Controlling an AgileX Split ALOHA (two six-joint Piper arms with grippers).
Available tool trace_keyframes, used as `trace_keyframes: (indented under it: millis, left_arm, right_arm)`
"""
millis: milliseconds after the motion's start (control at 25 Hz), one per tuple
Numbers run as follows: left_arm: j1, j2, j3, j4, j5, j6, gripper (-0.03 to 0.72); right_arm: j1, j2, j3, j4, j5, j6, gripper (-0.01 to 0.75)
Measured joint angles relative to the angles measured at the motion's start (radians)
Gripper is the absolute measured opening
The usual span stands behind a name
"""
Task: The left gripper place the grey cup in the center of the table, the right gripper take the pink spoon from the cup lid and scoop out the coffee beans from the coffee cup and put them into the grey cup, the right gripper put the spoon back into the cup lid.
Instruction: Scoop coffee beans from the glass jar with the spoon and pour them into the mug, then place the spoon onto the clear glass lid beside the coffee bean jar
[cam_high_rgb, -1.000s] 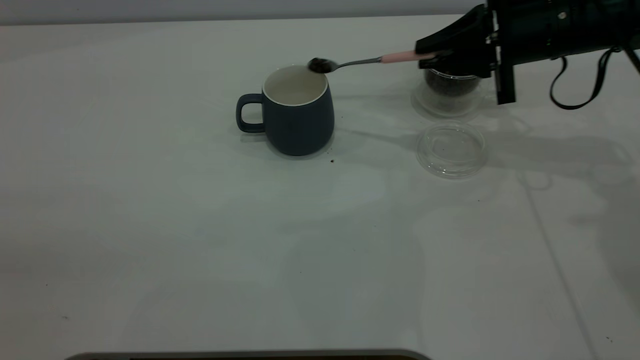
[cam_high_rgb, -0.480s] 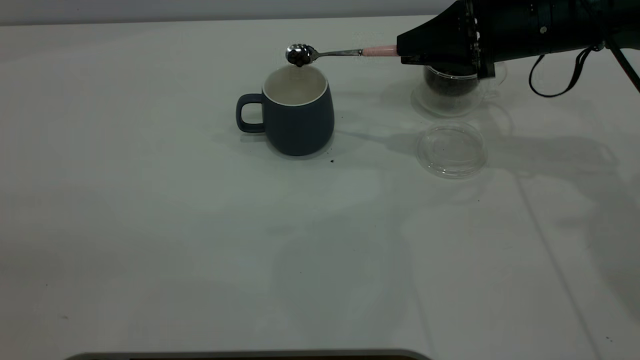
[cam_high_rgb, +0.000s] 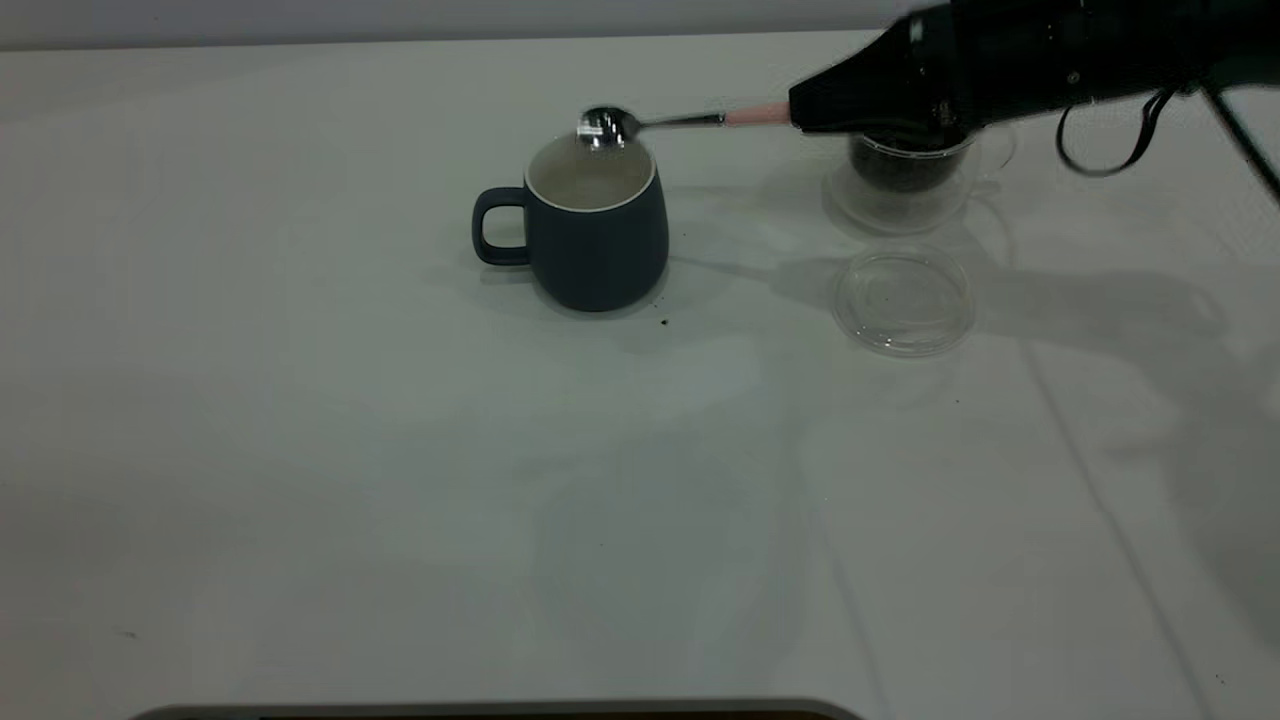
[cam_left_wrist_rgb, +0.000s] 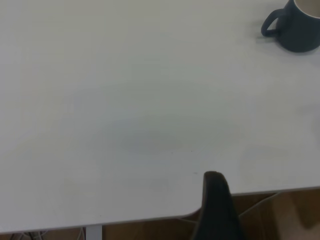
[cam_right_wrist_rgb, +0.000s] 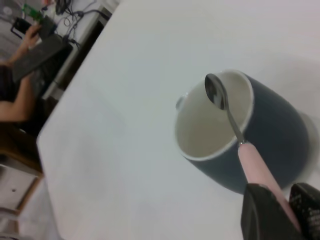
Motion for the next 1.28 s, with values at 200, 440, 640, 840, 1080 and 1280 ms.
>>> trace_keyframes:
  millis: [200, 440, 640, 840, 1080, 1280]
  left_arm:
    - [0.0, 0.0, 0.0, 0.0, 0.0, 0.0, 0.565]
    - [0.0, 0.0, 0.0, 0.0, 0.0, 0.0, 0.565]
    - [0.0, 0.0, 0.0, 0.0, 0.0, 0.0, 0.565]
    - [0.0, 0.0, 0.0, 0.0, 0.0, 0.0, 0.565]
    - [0.0, 0.0, 0.0, 0.0, 0.0, 0.0, 0.565]
    - [0.0, 0.0, 0.0, 0.0, 0.0, -0.001, 0.565]
  right_arm:
    - [-0.051, -0.17, 0.121, -0.022, 0.004, 0.234, 0.114]
    - [-0.22, -0.301, 0.427, 0.037, -0.018, 0.354, 0.114]
    - [-0.321, -0.298, 0.588, 0.081, -0.072, 0.349, 0.114]
    - [-0.393, -0.223, 0.618, 0.106, -0.082, 0.339, 0.114]
    - [-0.425, -0.096, 0.609, 0.153, -0.082, 0.287, 0.114]
    - [-0.425, 0.002, 0.53, 0.163, -0.078, 0.273, 0.114]
